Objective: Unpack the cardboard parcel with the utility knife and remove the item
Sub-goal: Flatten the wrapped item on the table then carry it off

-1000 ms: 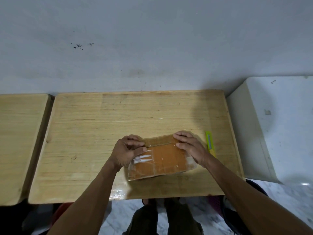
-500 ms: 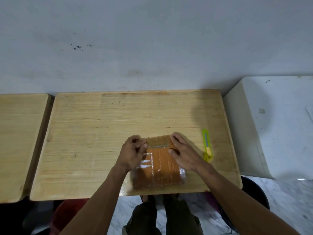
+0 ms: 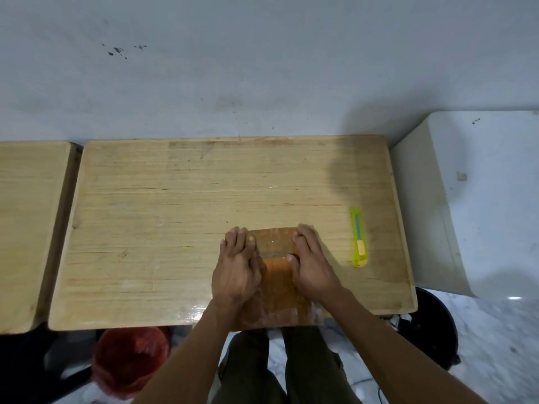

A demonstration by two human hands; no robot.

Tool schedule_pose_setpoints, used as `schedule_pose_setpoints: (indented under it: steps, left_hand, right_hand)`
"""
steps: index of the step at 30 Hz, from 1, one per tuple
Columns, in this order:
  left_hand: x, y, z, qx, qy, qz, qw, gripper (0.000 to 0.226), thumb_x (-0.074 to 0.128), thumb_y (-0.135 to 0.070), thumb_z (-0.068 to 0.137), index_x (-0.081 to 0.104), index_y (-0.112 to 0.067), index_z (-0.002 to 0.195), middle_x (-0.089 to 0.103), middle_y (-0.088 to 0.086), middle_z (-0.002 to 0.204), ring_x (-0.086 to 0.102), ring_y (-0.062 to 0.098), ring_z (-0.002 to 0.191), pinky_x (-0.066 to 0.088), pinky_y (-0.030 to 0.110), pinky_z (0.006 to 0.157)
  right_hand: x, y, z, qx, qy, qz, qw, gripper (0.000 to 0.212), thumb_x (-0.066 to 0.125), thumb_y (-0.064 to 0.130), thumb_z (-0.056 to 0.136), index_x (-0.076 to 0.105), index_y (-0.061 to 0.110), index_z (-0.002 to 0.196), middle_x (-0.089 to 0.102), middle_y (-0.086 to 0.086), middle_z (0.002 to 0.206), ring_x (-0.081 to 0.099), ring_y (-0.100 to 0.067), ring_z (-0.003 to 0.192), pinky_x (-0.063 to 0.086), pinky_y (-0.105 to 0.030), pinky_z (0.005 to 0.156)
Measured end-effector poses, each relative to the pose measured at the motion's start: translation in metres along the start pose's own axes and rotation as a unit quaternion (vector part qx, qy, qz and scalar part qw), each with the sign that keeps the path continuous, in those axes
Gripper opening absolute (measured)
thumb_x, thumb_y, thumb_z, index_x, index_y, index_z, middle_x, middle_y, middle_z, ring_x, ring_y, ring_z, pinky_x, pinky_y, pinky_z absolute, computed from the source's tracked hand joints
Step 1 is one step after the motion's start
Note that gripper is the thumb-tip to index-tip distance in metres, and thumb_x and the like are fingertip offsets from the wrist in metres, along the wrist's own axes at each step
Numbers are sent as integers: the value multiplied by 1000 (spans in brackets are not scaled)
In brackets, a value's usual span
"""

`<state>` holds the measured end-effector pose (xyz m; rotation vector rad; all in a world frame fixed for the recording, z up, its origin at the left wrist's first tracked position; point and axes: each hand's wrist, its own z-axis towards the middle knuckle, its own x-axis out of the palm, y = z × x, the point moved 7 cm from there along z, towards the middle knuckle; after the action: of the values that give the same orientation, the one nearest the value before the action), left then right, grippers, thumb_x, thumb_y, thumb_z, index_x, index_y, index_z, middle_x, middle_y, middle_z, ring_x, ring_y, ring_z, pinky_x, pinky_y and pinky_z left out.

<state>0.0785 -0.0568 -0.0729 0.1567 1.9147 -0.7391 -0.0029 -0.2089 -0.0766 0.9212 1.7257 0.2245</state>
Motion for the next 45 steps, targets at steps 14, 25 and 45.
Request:
schedule_pose_setpoints:
  steps: [14,25,45]
  left_hand:
    - [20,6,14,23,-91,34,995,53,32,-34,105,37,-12,153,28,14,163,15,31,155,18,53,124]
    - [13,1,43,20,-162,55,985,48,42,-29,105,47,-6,147,39,19,157,29,34,150,28,53,121]
    - [20,-1,37,18,-156,134,978,60,31,-35,103,33,-2,153,30,21,160,26,34,151,22,54,122]
  right_hand:
    - [18,4,14,25,-74,-139,987,59,28,34,103,10,21,158,2,-1,167,-9,-27,153,11,-47,123]
    - [16,10,41,64,-100,-192,974,61,21,41,104,10,16,158,5,-1,167,-1,-18,154,14,-53,121]
    - [22,9,46,64,-80,-156,982,69,31,42,101,0,17,157,-11,1,164,-12,-18,153,7,-58,121]
